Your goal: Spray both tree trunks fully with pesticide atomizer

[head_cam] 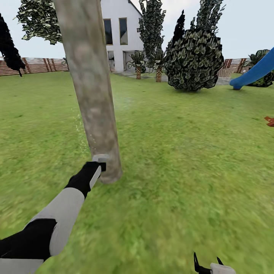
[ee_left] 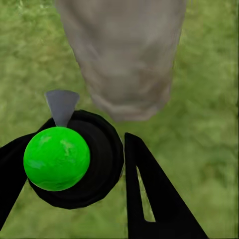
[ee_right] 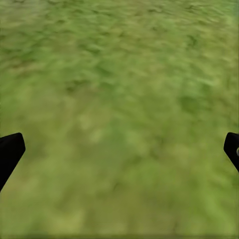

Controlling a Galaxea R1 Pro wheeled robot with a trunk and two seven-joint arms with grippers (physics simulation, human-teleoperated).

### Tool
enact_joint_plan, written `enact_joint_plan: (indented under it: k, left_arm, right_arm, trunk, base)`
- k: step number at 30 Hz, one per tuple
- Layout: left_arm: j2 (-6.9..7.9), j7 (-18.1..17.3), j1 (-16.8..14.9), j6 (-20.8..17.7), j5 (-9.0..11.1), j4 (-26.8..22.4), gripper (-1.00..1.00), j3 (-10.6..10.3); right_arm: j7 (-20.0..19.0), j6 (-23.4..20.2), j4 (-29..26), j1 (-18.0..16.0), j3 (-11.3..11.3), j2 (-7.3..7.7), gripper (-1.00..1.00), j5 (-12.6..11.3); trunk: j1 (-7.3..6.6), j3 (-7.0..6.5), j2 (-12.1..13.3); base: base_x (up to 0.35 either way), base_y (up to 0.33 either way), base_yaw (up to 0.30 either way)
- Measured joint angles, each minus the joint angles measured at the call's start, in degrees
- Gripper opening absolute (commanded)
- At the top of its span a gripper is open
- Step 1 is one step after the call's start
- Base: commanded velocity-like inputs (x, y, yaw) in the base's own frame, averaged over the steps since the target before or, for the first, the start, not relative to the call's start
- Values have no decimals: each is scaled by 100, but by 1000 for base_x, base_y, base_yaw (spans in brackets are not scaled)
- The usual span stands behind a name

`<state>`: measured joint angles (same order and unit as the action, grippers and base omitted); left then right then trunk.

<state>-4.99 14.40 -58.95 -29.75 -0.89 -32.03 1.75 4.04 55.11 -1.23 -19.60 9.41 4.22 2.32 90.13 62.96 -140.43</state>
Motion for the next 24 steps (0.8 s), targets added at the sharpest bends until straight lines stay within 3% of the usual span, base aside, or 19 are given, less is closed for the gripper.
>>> enact_joint_plan:
  k: [2,5,7,8,9,10,11,13,16,18,19,21,23,24]
  left_arm:
    - [119,-1,-3,-58,-27,-74,-100,20]
    - [385,-13,-7,-445,-20,-488,-100,24]
    - [108,-508,-14,-628,51,-632,-100,-75]
    - [74,-617,-70,-844,7,-771,-100,-106]
    - [130,-642,-90,-949,-53,-906,-100,-103]
    - [378,-669,-110,-1018,22,-1050,-100,-101]
    - [622,-672,-120,-1088,-118,-1099,-100,-100]
    - [574,-683,-123,-1115,53,-1117,-100,-121]
    - [284,-696,-195,-1130,46,-1121,-100,-201]
    - [335,-1036,-235,-1156,16,-1121,-100,-193]
    - [483,-1299,-247,-1163,-58,-1124,-100,-175]
    - [779,-1436,-259,-1165,-73,-1124,-100,-166]
    - [822,-1451,-350,-1164,-12,-1122,-100,-170]
    - [751,-1436,-378,-1163,20,-1126,-100,-191]
  right_arm:
    - [0,0,0,0,1,0,100,4]
    - [0,0,0,0,0,0,100,2]
    - [0,0,0,0,-1,0,100,4]
    - [0,0,0,0,0,0,100,3]
    - [0,0,0,0,-1,0,100,3]
    - [0,0,0,0,2,0,100,2]
    - [0,0,0,0,-2,0,100,6]
    - [0,0,0,0,0,0,100,5]
    - [0,0,0,0,0,0,100,5]
    - [0,0,0,0,-1,0,100,6]
    - [0,0,0,0,-1,0,100,6]
    - [0,0,0,0,-1,0,100,6]
    - [0,0,0,0,0,0,100,5]
    - [0,0,0,0,0,0,100,5]
  trunk:
    - [0,0,0]
    - [0,0,0]
    - [0,0,0]
    - [0,-1,0]
    - [0,0,0]
    - [0,0,0]
    - [0,0,0]
    - [0,0,0]
    - [0,0,0]
    - [0,0,0]
    - [0,0,0]
    - [0,0,0]
    - [0,0,0]
    - [0,0,0]
  base:
    - [0,0,0]
    - [0,0,0]
    - [0,0,0]
    - [0,0,0]
    - [0,0,0]
    - [0,0,0]
    - [0,0,0]
    - [0,0,0]
    - [0,0,0]
    - [0,0,0]
    - [0,0,0]
    - [0,0,0]
    - [0,0,0]
    - [0,0,0]
